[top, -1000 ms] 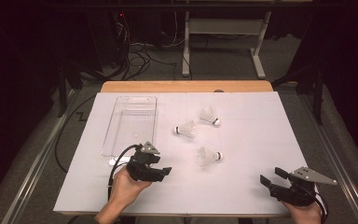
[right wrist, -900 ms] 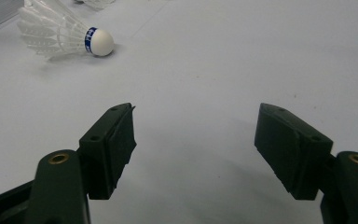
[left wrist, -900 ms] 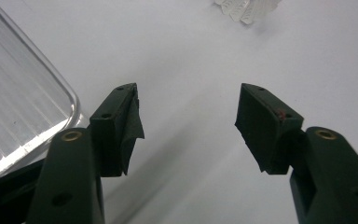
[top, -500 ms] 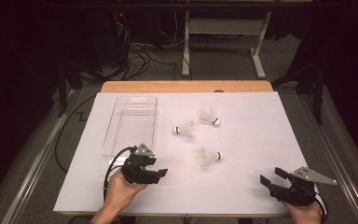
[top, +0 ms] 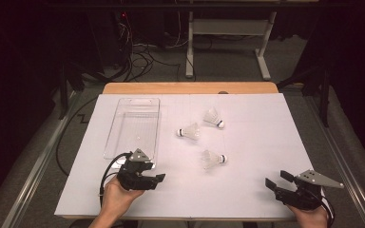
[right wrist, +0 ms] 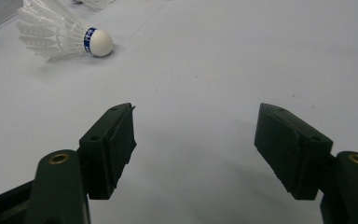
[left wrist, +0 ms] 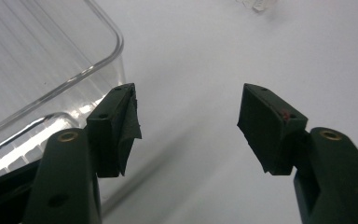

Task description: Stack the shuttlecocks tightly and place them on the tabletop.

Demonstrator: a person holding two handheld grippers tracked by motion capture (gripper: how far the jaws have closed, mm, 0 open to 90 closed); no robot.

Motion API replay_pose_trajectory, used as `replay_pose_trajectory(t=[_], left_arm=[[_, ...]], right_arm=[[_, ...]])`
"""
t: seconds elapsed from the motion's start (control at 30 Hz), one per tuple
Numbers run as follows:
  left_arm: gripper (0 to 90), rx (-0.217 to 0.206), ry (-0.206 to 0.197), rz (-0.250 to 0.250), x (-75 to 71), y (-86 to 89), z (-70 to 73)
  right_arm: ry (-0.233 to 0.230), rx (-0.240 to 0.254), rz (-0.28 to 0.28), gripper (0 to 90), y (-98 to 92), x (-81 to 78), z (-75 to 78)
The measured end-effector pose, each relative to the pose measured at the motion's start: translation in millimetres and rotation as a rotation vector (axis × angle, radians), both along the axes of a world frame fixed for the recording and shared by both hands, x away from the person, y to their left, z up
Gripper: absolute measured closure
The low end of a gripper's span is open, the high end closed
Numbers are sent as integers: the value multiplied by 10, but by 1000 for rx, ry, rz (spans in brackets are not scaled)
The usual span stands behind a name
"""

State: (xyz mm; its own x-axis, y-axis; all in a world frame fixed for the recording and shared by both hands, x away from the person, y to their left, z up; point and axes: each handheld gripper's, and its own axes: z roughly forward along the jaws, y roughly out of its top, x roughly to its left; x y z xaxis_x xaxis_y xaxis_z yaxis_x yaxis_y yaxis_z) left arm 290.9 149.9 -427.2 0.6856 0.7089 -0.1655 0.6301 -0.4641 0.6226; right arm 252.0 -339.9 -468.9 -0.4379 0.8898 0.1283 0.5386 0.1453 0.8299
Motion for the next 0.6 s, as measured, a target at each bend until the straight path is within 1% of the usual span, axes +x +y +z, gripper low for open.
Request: replay_pose_trajectory(t=[0.4, 0.6], left_arm=[[383, -13, 0, 32, -38, 144, -18], [390, -22, -11, 60, -66, 236, -12]], right_arm=[[2, 1, 0, 292, -1, 3, -2], [2, 0, -1, 292, -1, 3, -2]])
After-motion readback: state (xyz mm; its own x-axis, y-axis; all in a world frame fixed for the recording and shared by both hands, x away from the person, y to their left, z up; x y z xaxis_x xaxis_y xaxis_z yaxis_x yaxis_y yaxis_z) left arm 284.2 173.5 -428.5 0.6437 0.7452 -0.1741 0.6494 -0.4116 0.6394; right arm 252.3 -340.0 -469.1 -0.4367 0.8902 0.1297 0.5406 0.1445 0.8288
